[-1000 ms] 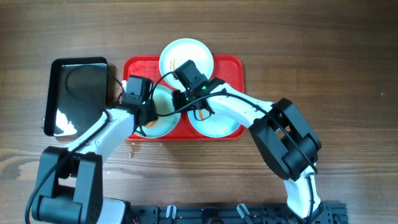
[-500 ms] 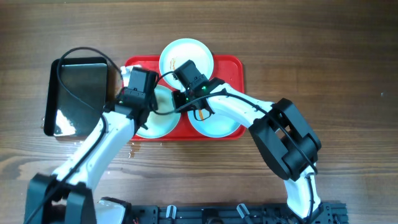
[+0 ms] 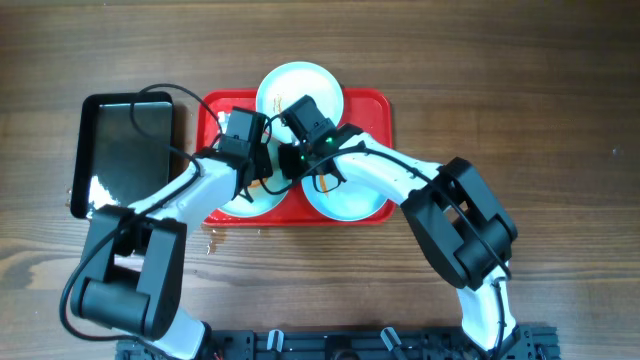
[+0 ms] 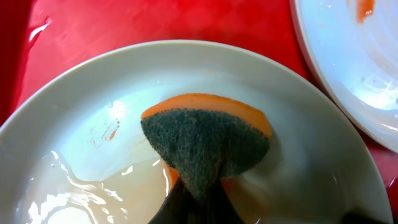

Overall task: Clean dirty plates on tray and stack at the side
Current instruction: 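Scrub the left plate with the sponge while right gripper grips top plate rim, then lift the top plate with the right gripper and carry it rightward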

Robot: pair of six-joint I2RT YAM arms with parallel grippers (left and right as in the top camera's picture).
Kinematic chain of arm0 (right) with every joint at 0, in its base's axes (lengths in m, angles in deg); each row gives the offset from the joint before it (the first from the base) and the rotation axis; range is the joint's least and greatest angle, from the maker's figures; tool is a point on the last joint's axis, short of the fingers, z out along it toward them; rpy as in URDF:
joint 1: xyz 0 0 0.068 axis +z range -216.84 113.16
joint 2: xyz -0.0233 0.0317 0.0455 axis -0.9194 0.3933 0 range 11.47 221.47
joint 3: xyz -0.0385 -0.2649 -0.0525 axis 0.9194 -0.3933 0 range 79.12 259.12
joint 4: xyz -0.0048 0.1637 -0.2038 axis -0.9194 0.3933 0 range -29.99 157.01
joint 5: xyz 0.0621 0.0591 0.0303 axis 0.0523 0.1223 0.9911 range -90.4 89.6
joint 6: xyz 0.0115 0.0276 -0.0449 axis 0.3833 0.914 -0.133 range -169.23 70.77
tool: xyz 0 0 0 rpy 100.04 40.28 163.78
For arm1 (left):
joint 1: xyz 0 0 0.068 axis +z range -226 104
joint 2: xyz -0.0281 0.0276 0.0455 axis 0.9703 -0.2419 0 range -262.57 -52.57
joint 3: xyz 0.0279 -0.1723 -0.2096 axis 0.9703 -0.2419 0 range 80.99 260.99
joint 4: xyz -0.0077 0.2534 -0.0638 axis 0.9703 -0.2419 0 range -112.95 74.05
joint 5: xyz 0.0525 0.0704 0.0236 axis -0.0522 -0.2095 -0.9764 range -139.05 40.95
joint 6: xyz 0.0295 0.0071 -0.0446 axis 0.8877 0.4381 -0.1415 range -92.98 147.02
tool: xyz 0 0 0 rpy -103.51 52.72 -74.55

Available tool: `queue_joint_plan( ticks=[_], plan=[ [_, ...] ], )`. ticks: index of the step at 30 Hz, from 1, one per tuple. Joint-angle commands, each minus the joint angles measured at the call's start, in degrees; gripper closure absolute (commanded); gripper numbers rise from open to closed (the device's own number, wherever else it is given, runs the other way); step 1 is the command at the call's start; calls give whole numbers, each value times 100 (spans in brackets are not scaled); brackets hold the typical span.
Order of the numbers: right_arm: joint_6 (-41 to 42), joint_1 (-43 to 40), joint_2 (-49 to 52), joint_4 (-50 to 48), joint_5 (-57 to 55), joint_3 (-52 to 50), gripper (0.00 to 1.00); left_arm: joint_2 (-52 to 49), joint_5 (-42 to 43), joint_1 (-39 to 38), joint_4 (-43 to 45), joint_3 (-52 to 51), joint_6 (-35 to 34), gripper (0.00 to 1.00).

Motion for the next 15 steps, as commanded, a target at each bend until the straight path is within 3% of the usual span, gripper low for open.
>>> queue_joint_plan(
  ticks=[1,9,15],
  plan=[
    [-26,61,173,13,68,-109,96,-487,-219,11,-2,-22,-76,96],
    [-28,61,173,11,63,-109,96,-382,-2013,549,-1051,4,-76,96],
    [-28,61,173,13,66,-109,96,592,-2081,549,-1423,96,-96,96]
  ],
)
